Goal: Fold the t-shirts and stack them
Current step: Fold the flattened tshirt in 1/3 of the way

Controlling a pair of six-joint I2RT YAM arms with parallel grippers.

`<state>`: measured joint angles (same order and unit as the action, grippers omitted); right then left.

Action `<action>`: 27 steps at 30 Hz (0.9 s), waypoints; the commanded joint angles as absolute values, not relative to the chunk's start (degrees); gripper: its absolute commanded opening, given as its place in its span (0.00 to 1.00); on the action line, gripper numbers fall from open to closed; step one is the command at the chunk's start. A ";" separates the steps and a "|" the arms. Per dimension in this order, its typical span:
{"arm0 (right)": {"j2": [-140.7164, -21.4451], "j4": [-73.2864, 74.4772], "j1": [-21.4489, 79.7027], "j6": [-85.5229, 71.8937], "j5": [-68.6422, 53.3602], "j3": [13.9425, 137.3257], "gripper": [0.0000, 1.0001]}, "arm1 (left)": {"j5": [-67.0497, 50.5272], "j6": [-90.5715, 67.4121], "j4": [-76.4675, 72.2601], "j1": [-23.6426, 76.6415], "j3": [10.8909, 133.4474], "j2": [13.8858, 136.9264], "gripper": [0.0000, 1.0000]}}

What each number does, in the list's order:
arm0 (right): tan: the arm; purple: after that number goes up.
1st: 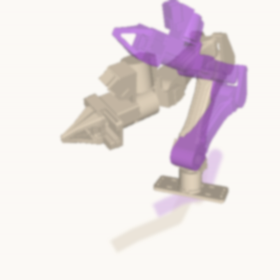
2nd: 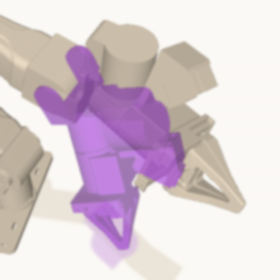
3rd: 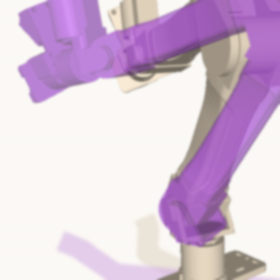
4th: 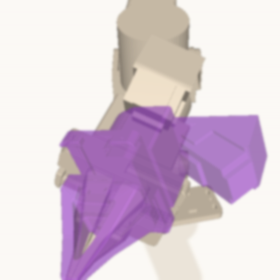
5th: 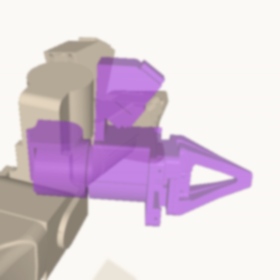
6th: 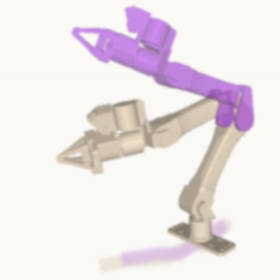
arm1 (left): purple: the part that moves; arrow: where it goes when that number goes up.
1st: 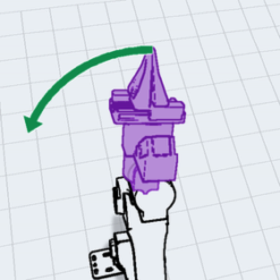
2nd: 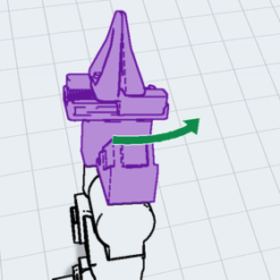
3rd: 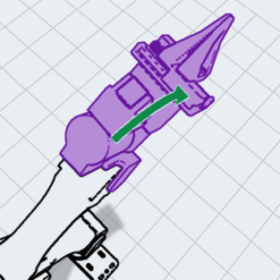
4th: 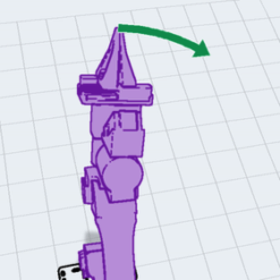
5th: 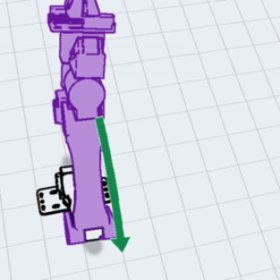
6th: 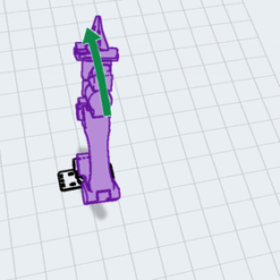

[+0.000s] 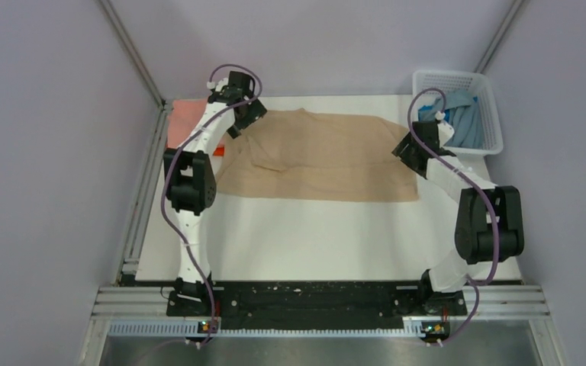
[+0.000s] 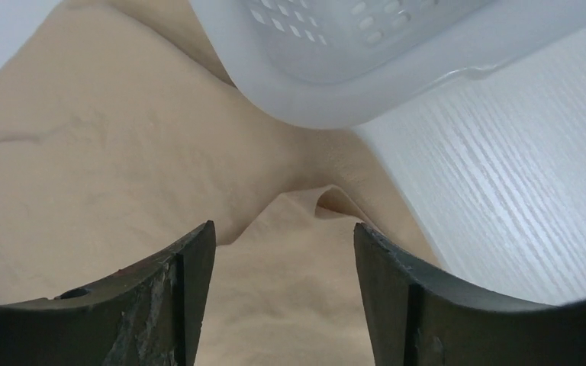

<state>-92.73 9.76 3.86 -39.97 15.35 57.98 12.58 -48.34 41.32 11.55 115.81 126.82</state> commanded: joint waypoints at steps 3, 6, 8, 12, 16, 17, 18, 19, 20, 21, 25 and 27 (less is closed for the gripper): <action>-84.01 10.35 3.12 -36.15 14.23 55.94 0.77 | 13.63 -46.37 48.33 10.99 116.61 123.20 0.99; -79.51 10.00 3.31 -33.78 9.38 51.91 0.84 | 11.19 -45.36 48.29 11.27 109.75 116.68 0.99; -76.59 7.78 3.92 -32.12 5.28 48.43 0.97 | 8.60 -44.74 43.69 11.74 100.49 110.68 0.99; -72.78 3.70 7.04 -28.91 -0.41 43.10 0.99 | 1.99 -43.92 32.77 12.92 80.35 99.41 0.99; -74.03 2.56 9.04 -27.21 -6.15 41.44 0.99 | -5.54 -45.27 24.11 13.93 70.03 94.75 0.99; -74.56 1.97 9.24 -27.24 -6.72 41.00 0.99 | -7.14 -45.42 21.53 14.17 69.03 94.78 0.99; -74.92 1.45 9.28 -27.36 -6.80 40.76 0.99 | -8.54 -45.27 19.37 14.38 68.58 95.40 0.99; -75.27 1.21 9.31 -27.56 -6.65 40.63 0.99 | -9.75 -45.26 18.30 14.53 69.06 97.08 0.99; -75.54 1.21 9.28 -27.47 -6.52 40.67 0.99 | -10.48 -45.21 17.36 14.70 69.98 98.87 0.99; -75.70 1.21 9.24 -27.43 -6.40 40.76 0.99 | -11.05 -45.15 17.02 14.76 71.44 100.72 0.99; -75.25 1.36 9.30 -27.25 -5.20 40.62 0.99 | -12.11 -44.76 14.84 15.15 78.40 109.27 0.99; -75.05 2.08 9.29 -27.05 -3.87 40.81 0.99 | -11.05 -44.16 15.71 15.29 84.14 114.15 0.99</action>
<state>-75.53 4.25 9.02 -28.40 -5.02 40.49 -9.76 -45.23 20.86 15.00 75.70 107.61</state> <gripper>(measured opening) 0.986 0.991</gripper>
